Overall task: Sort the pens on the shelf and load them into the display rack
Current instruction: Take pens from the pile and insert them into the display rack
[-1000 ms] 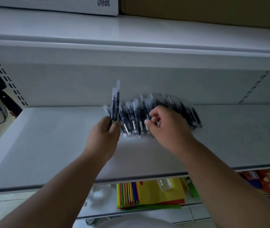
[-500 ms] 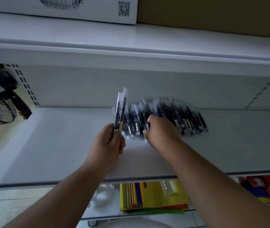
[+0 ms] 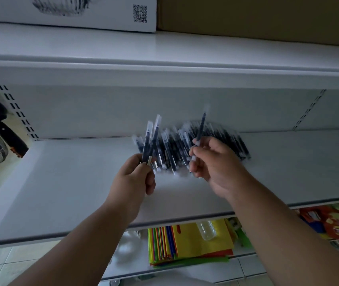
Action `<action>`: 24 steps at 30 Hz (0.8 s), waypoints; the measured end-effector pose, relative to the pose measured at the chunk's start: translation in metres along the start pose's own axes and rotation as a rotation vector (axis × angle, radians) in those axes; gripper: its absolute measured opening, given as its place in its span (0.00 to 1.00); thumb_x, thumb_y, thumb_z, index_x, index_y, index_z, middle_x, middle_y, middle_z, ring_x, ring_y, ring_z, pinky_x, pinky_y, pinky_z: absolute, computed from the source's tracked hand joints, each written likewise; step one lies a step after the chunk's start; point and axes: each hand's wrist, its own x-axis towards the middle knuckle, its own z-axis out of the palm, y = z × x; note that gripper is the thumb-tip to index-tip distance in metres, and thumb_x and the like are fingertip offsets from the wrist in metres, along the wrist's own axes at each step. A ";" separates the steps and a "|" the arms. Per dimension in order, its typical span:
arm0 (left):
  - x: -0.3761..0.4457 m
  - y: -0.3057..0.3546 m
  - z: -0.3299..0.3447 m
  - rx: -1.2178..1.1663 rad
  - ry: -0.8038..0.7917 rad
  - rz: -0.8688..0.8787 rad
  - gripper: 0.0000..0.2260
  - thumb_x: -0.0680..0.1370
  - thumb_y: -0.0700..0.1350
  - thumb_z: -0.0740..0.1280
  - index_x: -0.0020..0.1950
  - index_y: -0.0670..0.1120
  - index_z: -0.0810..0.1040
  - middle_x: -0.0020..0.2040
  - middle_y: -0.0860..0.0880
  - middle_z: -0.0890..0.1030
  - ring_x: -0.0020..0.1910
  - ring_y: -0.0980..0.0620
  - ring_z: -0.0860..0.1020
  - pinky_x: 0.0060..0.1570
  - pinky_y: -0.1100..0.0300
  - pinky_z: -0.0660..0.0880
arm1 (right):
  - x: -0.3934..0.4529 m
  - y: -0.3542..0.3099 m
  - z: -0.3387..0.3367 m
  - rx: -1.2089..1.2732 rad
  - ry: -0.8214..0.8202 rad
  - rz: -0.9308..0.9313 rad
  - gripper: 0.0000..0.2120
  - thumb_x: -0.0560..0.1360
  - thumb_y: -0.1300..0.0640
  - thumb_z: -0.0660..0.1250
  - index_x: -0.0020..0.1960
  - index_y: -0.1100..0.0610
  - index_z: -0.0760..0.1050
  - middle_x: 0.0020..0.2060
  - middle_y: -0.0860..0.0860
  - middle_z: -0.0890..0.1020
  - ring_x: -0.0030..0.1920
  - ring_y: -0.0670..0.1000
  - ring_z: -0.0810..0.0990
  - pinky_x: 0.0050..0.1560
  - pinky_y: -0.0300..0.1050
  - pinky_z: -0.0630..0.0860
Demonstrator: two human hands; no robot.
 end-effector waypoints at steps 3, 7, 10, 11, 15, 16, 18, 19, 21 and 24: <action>-0.007 0.006 0.017 -0.029 -0.077 -0.010 0.10 0.80 0.34 0.57 0.52 0.39 0.78 0.30 0.45 0.71 0.27 0.47 0.68 0.27 0.58 0.66 | -0.010 -0.011 -0.016 0.084 0.024 0.010 0.07 0.80 0.65 0.60 0.46 0.56 0.70 0.35 0.53 0.80 0.26 0.51 0.73 0.26 0.40 0.65; -0.016 0.009 0.050 -0.069 -0.182 -0.054 0.10 0.79 0.32 0.57 0.51 0.39 0.78 0.35 0.43 0.78 0.28 0.49 0.70 0.26 0.61 0.67 | -0.030 -0.021 -0.048 0.007 0.129 -0.086 0.10 0.81 0.63 0.61 0.40 0.57 0.71 0.36 0.54 0.81 0.23 0.50 0.68 0.25 0.38 0.62; -0.021 0.006 0.082 -0.047 -0.224 -0.088 0.11 0.77 0.30 0.55 0.45 0.41 0.75 0.36 0.45 0.77 0.27 0.50 0.68 0.29 0.58 0.62 | -0.050 -0.028 -0.078 0.000 0.223 -0.167 0.08 0.79 0.67 0.61 0.42 0.60 0.71 0.35 0.54 0.80 0.24 0.50 0.68 0.26 0.38 0.63; -0.024 0.004 0.094 -0.057 -0.238 -0.109 0.11 0.77 0.30 0.55 0.44 0.41 0.74 0.35 0.45 0.75 0.27 0.50 0.66 0.29 0.58 0.61 | -0.058 -0.030 -0.089 -0.021 0.262 -0.191 0.07 0.78 0.68 0.61 0.43 0.60 0.71 0.35 0.54 0.80 0.24 0.50 0.68 0.26 0.39 0.63; -0.044 -0.004 0.147 -0.091 -0.348 -0.151 0.10 0.81 0.33 0.54 0.46 0.41 0.73 0.30 0.48 0.67 0.24 0.51 0.61 0.24 0.60 0.59 | -0.094 -0.034 -0.138 -0.132 0.415 -0.243 0.10 0.77 0.71 0.60 0.50 0.57 0.70 0.36 0.53 0.81 0.26 0.50 0.70 0.28 0.41 0.66; -0.050 -0.008 0.161 -0.088 -0.371 -0.158 0.09 0.82 0.35 0.55 0.49 0.41 0.75 0.29 0.49 0.66 0.24 0.51 0.60 0.25 0.60 0.58 | -0.104 -0.036 -0.151 -0.140 0.436 -0.245 0.09 0.78 0.70 0.60 0.50 0.57 0.71 0.37 0.53 0.82 0.26 0.51 0.71 0.27 0.42 0.66; -0.063 -0.014 0.191 -0.065 -0.423 -0.150 0.09 0.84 0.40 0.56 0.54 0.43 0.77 0.28 0.50 0.66 0.25 0.51 0.61 0.27 0.58 0.57 | -0.123 -0.041 -0.179 -0.125 0.475 -0.229 0.05 0.80 0.65 0.60 0.49 0.56 0.71 0.37 0.53 0.82 0.26 0.51 0.71 0.26 0.43 0.65; -0.069 -0.018 0.206 -0.049 -0.448 -0.138 0.09 0.85 0.41 0.57 0.56 0.44 0.77 0.28 0.50 0.67 0.26 0.51 0.62 0.28 0.57 0.58 | -0.133 -0.044 -0.193 -0.137 0.496 -0.220 0.04 0.82 0.61 0.60 0.49 0.57 0.72 0.37 0.53 0.83 0.26 0.51 0.71 0.25 0.42 0.65; -0.084 -0.026 0.239 -0.009 -0.469 -0.121 0.10 0.84 0.39 0.57 0.56 0.45 0.78 0.30 0.48 0.71 0.27 0.50 0.64 0.28 0.58 0.61 | -0.151 -0.047 -0.225 -0.234 0.529 -0.229 0.10 0.83 0.55 0.59 0.49 0.60 0.73 0.34 0.52 0.83 0.26 0.51 0.73 0.25 0.41 0.67; -0.108 -0.036 0.293 -0.024 -0.473 -0.168 0.10 0.82 0.35 0.57 0.53 0.43 0.77 0.33 0.47 0.74 0.26 0.51 0.64 0.27 0.58 0.60 | -0.177 -0.051 -0.278 -0.368 0.585 -0.239 0.13 0.82 0.53 0.60 0.46 0.60 0.76 0.28 0.52 0.79 0.28 0.52 0.75 0.30 0.45 0.71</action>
